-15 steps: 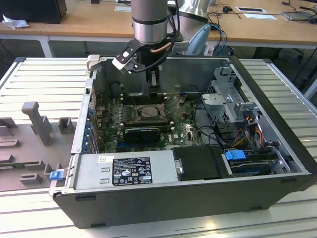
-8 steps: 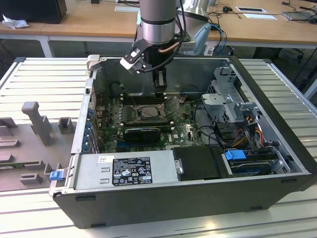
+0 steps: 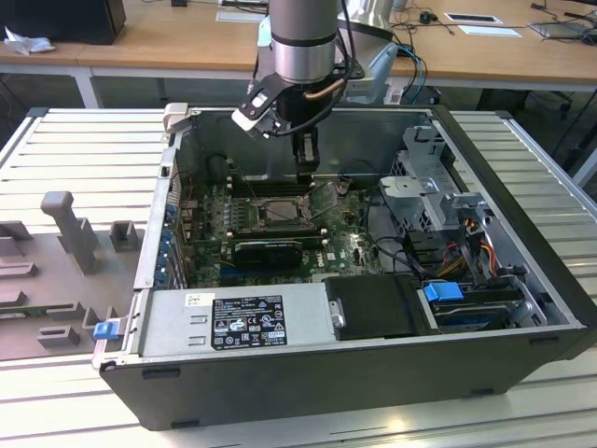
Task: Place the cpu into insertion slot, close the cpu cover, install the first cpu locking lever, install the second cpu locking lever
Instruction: 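Close the cpu cover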
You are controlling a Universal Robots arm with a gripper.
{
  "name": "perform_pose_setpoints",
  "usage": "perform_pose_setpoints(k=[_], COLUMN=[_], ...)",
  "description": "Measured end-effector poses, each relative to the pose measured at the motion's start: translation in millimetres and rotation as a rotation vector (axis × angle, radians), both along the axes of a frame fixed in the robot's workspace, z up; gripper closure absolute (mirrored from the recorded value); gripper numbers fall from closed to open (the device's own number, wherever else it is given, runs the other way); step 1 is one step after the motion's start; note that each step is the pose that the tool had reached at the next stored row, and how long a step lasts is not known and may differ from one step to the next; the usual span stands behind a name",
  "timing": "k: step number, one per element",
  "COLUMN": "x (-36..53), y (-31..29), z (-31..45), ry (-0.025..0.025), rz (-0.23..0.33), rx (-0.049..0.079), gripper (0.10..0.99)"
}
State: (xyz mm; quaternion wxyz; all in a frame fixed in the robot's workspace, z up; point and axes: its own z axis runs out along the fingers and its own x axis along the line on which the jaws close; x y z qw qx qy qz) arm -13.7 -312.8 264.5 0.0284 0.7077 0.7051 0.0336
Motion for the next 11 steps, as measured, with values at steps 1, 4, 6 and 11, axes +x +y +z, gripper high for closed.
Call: perform_pose_setpoints(k=[1, 4, 6, 11], x=[1.0, 3.7, 4.7, 7.7], y=[0.0, 0.1, 0.1, 0.2], z=[0.0, 0.0, 0.0, 0.0], ry=[0.0001, 0.0001, 0.0001, 0.0002], rz=[0.000, 0.000, 0.000, 0.000], rx=[0.000, 0.000, 0.000, 0.000], gripper=[0.980, 0.980, 0.980, 0.980])
